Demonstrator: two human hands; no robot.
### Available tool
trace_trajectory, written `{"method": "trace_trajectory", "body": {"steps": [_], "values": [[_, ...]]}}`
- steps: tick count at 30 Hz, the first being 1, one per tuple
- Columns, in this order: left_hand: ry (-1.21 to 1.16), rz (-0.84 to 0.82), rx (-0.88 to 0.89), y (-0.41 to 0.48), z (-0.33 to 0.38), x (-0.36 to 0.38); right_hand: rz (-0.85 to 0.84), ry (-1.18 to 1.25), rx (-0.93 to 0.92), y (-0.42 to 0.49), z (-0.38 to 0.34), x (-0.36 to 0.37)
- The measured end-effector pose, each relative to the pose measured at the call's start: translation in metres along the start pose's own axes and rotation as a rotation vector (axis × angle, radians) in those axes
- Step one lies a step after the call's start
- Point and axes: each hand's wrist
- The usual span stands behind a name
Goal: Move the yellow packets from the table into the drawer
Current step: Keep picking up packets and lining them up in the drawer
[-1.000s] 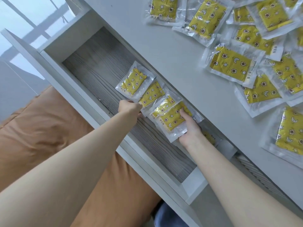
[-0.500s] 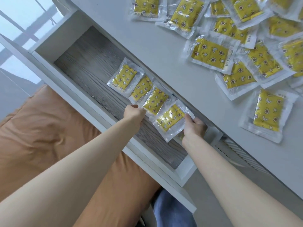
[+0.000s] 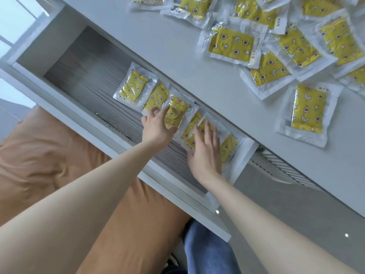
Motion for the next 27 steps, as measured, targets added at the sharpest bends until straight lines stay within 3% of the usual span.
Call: {"method": "trace_trajectory", "body": {"steps": [3,6,18,21,27], "values": [[0.018,0.013,0.021,0.006,0.001,0.003,-0.109,-0.107,-0.107,0.004,0.005,0.007],[0.03,0.05,0.038,0.011,0.0,0.008,-0.095,-0.123,-0.126,0.001,0.017,0.007],[-0.017,0.116,-0.006,0.013,0.006,0.022,-0.086,-0.112,-0.029,-0.013,0.027,-0.01],[-0.044,0.137,0.004,0.014,0.006,0.022,-0.044,-0.088,-0.093,-0.007,0.022,-0.013],[-0.032,0.183,0.007,0.021,0.004,0.016,-0.148,-0.077,-0.201,0.01,0.019,-0.013]]}}
Point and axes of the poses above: each hand's wrist, its own y-axis towards the middle knuckle, its own x-axis out of the palm, z = x × y, and after that the axes turned 12 degrees about -x, right-handed
